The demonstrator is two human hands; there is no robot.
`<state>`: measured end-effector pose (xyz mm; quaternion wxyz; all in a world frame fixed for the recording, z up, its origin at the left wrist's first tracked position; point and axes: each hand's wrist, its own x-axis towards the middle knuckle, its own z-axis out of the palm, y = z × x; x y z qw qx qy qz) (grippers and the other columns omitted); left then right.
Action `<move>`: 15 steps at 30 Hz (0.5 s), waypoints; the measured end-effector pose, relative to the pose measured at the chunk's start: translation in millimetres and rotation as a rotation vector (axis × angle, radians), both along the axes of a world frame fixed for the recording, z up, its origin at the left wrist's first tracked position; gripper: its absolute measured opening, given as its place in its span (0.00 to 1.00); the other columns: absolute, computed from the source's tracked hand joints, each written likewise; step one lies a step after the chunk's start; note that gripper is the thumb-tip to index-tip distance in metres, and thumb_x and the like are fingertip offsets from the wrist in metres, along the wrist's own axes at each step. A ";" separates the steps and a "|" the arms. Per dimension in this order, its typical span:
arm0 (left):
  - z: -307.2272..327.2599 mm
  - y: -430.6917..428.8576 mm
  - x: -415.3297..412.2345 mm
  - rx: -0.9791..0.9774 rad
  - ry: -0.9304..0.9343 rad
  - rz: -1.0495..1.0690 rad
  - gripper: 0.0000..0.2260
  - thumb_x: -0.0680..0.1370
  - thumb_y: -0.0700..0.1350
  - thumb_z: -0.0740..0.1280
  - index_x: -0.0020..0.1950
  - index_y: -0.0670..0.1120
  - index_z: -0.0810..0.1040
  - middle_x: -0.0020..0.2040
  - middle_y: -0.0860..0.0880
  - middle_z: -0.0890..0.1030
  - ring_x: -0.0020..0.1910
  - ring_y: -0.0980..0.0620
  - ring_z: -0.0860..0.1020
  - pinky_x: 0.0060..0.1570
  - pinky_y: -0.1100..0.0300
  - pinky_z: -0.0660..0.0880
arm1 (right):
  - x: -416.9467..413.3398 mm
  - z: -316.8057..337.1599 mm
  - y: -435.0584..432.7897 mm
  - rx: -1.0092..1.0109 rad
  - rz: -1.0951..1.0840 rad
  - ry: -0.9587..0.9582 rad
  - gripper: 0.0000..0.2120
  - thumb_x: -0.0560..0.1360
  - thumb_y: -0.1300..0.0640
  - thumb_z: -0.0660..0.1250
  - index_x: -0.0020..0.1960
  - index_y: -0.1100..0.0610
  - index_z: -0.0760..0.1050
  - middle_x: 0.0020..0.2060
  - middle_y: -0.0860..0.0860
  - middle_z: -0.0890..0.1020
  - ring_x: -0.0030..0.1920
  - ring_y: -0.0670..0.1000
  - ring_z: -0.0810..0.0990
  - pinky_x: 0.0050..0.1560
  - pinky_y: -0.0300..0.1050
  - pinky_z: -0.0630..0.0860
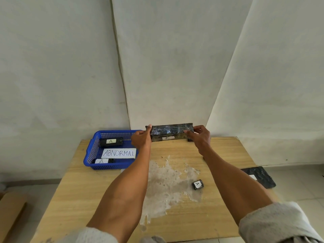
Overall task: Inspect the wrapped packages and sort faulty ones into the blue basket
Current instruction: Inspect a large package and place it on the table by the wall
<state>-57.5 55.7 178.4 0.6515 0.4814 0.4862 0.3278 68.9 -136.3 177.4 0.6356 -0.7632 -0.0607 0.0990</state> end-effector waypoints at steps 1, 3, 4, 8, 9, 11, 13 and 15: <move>1.0 2.3 0.1 0.009 0.033 0.007 0.18 0.69 0.57 0.79 0.35 0.45 0.77 0.34 0.49 0.81 0.38 0.48 0.84 0.43 0.49 0.83 | -2.4 -1.4 -2.3 -0.002 0.008 -0.009 0.23 0.58 0.45 0.85 0.45 0.50 0.78 0.47 0.52 0.86 0.51 0.56 0.85 0.55 0.60 0.82; 2.5 4.7 0.5 0.025 0.079 -0.003 0.18 0.68 0.58 0.79 0.34 0.45 0.77 0.33 0.49 0.81 0.37 0.47 0.84 0.44 0.48 0.83 | -5.1 -4.7 -5.1 0.003 -0.003 -0.008 0.26 0.54 0.40 0.84 0.45 0.50 0.79 0.46 0.52 0.86 0.50 0.56 0.86 0.55 0.60 0.82; 2.5 5.2 0.8 0.028 0.097 -0.009 0.18 0.68 0.57 0.79 0.34 0.45 0.77 0.32 0.49 0.81 0.37 0.47 0.84 0.44 0.47 0.83 | -4.0 -9.0 -5.7 0.003 -0.008 -0.005 0.27 0.53 0.38 0.83 0.45 0.49 0.79 0.45 0.51 0.86 0.50 0.56 0.86 0.54 0.60 0.82; -0.9 4.4 2.7 0.016 0.104 -0.022 0.18 0.68 0.54 0.80 0.33 0.44 0.76 0.33 0.47 0.80 0.34 0.49 0.83 0.44 0.47 0.84 | -12.1 0.3 -7.8 -0.028 -0.039 -0.023 0.21 0.59 0.45 0.84 0.45 0.50 0.78 0.45 0.51 0.86 0.50 0.55 0.85 0.55 0.58 0.82; -1.8 3.4 2.9 0.010 0.097 -0.020 0.18 0.68 0.52 0.80 0.32 0.43 0.76 0.32 0.47 0.80 0.33 0.50 0.82 0.44 0.47 0.83 | -14.2 3.5 -8.2 -0.030 -0.041 -0.033 0.19 0.62 0.49 0.84 0.45 0.52 0.78 0.45 0.51 0.85 0.50 0.54 0.84 0.54 0.56 0.82; -3.1 1.1 3.0 -0.013 0.069 -0.017 0.18 0.69 0.50 0.80 0.31 0.42 0.74 0.32 0.46 0.80 0.32 0.50 0.81 0.43 0.47 0.84 | -15.6 8.1 -8.8 -0.017 -0.044 -0.053 0.17 0.65 0.54 0.83 0.45 0.54 0.77 0.44 0.50 0.84 0.51 0.53 0.83 0.52 0.49 0.81; -3.3 -1.9 1.9 -0.026 0.056 -0.030 0.16 0.70 0.49 0.80 0.34 0.41 0.76 0.37 0.43 0.82 0.34 0.49 0.82 0.42 0.48 0.84 | -14.1 8.6 -9.3 -0.018 -0.049 -0.069 0.16 0.65 0.56 0.83 0.45 0.54 0.77 0.44 0.50 0.84 0.52 0.52 0.83 0.52 0.48 0.81; -4.3 -1.9 2.4 -0.031 0.038 -0.051 0.16 0.70 0.50 0.80 0.45 0.40 0.81 0.48 0.41 0.83 0.44 0.46 0.83 0.40 0.49 0.84 | -12.7 8.9 -10.1 0.004 -0.034 -0.037 0.18 0.65 0.58 0.83 0.48 0.54 0.77 0.48 0.53 0.85 0.51 0.54 0.84 0.52 0.49 0.82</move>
